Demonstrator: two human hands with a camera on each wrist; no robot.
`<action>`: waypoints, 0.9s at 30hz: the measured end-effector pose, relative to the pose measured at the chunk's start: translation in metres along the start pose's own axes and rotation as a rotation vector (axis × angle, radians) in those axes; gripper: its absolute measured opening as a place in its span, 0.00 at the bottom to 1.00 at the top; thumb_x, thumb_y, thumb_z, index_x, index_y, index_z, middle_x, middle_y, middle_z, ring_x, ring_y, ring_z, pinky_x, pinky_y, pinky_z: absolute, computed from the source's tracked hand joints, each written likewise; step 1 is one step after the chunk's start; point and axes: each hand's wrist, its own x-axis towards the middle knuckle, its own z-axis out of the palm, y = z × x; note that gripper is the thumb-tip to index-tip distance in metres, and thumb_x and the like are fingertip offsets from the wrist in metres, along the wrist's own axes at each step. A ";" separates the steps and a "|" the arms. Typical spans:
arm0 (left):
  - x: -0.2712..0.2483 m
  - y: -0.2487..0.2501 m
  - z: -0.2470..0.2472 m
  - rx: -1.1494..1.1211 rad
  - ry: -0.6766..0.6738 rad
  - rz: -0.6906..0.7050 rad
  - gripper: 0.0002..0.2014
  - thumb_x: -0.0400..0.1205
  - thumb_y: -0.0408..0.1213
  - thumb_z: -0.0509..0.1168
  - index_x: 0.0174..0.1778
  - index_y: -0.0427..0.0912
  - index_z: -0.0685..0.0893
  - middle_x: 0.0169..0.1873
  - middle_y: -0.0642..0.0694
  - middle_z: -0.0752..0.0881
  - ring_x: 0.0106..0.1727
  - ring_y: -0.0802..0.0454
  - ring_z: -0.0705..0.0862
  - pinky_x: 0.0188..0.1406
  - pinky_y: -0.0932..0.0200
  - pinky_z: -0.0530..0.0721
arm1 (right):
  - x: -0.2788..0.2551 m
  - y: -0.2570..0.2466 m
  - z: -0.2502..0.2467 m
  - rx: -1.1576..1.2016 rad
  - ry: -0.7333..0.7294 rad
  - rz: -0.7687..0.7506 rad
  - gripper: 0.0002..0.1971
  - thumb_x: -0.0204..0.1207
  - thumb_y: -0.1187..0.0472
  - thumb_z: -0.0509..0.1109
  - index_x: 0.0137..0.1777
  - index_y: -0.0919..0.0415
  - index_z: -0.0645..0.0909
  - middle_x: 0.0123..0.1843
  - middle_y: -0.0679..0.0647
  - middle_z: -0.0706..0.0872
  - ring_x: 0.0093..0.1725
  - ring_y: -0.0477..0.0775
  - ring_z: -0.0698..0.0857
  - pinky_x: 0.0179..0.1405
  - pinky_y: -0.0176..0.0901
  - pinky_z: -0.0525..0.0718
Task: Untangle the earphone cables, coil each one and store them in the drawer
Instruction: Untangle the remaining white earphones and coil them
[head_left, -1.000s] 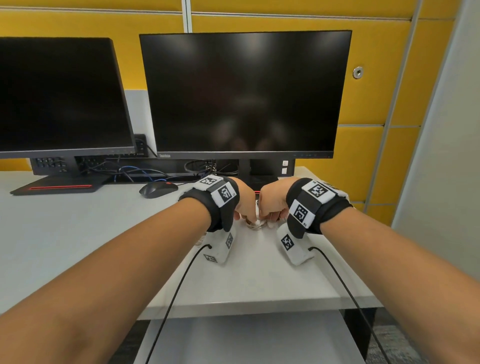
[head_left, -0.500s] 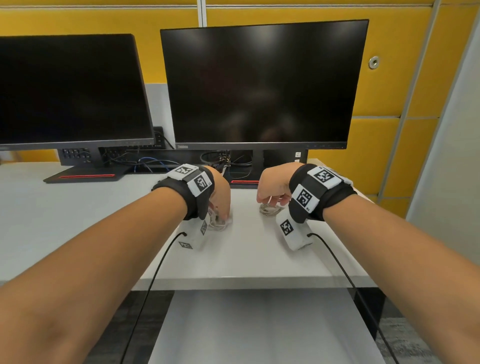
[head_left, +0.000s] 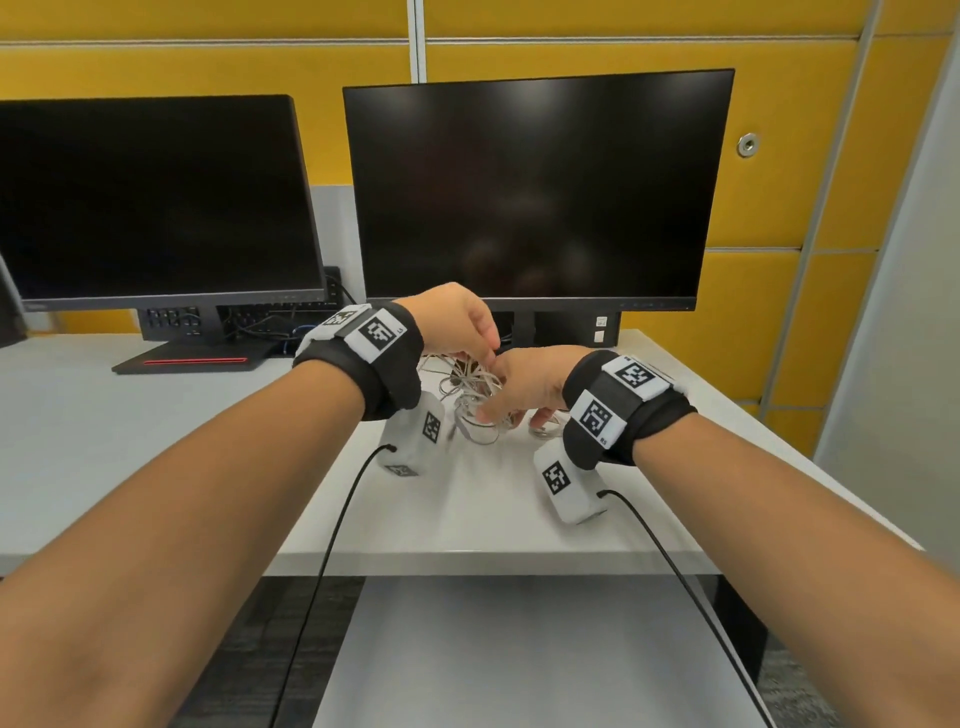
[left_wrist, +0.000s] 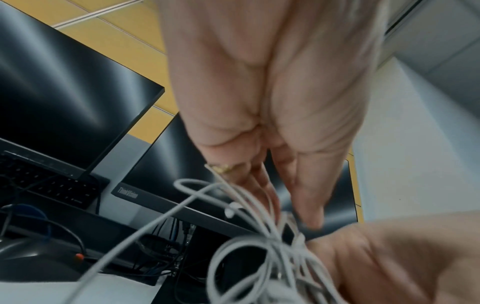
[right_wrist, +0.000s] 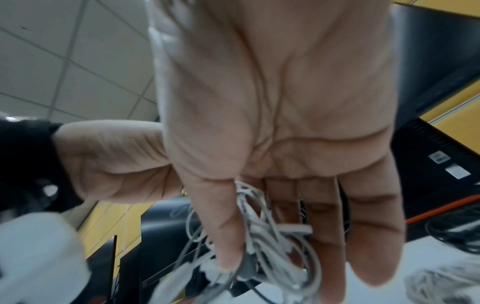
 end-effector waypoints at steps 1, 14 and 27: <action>0.001 -0.002 0.000 -0.027 0.074 0.012 0.03 0.77 0.33 0.74 0.45 0.43 0.88 0.44 0.45 0.88 0.49 0.49 0.87 0.54 0.55 0.86 | 0.001 0.001 0.000 0.028 0.019 -0.002 0.23 0.78 0.53 0.73 0.71 0.58 0.76 0.61 0.57 0.87 0.56 0.55 0.88 0.57 0.53 0.88; 0.010 -0.027 0.009 -0.430 0.228 -0.039 0.27 0.77 0.47 0.73 0.69 0.48 0.73 0.59 0.45 0.84 0.57 0.50 0.84 0.43 0.59 0.83 | 0.013 0.001 -0.028 0.794 0.390 -0.114 0.03 0.84 0.64 0.65 0.51 0.61 0.80 0.53 0.61 0.87 0.53 0.58 0.89 0.50 0.51 0.90; 0.056 -0.028 0.023 -0.906 0.671 0.056 0.12 0.85 0.48 0.62 0.56 0.44 0.79 0.51 0.43 0.85 0.46 0.52 0.85 0.37 0.61 0.82 | 0.071 0.002 -0.023 0.990 0.648 -0.355 0.13 0.82 0.58 0.68 0.65 0.56 0.77 0.59 0.56 0.85 0.56 0.54 0.87 0.49 0.47 0.90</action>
